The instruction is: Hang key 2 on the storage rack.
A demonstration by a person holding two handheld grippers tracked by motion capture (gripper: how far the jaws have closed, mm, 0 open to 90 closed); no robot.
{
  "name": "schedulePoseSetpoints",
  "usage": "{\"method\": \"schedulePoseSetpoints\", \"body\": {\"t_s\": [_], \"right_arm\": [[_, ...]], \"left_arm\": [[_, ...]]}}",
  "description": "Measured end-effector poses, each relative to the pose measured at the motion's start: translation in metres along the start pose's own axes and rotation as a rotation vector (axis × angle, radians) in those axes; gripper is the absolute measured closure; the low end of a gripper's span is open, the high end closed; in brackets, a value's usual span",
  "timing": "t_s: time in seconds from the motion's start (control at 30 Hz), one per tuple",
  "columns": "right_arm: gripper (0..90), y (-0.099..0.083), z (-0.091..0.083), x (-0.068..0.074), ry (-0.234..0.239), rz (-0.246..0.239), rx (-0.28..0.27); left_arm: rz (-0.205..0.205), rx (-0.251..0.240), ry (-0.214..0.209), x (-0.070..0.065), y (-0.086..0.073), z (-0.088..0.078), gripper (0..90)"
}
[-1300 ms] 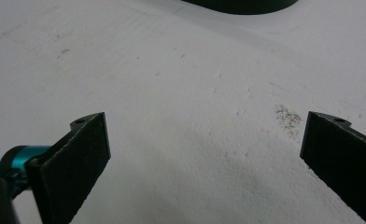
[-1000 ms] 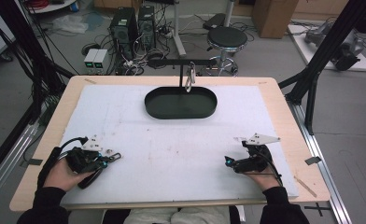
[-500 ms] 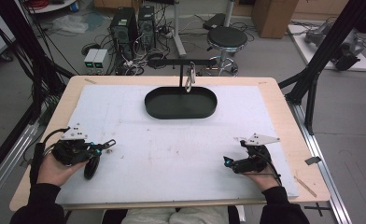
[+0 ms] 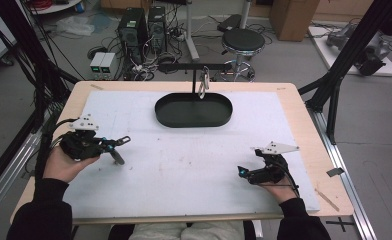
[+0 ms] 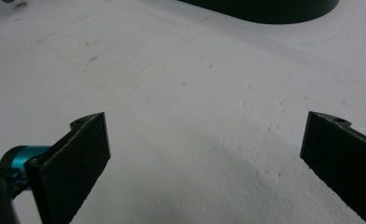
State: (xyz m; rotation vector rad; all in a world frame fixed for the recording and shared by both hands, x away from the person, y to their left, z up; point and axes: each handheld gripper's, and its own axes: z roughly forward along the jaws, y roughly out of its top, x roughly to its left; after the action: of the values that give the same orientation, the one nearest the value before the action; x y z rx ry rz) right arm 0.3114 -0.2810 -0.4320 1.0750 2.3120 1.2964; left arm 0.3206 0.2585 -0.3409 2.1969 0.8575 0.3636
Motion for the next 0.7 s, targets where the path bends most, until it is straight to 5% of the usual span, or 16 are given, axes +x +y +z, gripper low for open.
{"method": "schedulePoseSetpoints", "body": {"t_s": [0.2,0.3,0.7], "right_arm": [[0.7,-0.002,-0.001,-0.002,-0.001,0.009,0.002],[0.7,-0.002,-0.002,-0.002,0.000,0.010,0.001],[0.7,-0.004,-0.003,-0.003,0.021,0.012,-0.010]], "left_arm": [[-0.019,0.021,0.016,0.001,0.016,0.010,84.2],[-0.024,-0.022,0.018,0.004,0.023,0.011,84.2],[0.021,-0.041,0.058,0.022,0.070,0.023,84.2]]}}
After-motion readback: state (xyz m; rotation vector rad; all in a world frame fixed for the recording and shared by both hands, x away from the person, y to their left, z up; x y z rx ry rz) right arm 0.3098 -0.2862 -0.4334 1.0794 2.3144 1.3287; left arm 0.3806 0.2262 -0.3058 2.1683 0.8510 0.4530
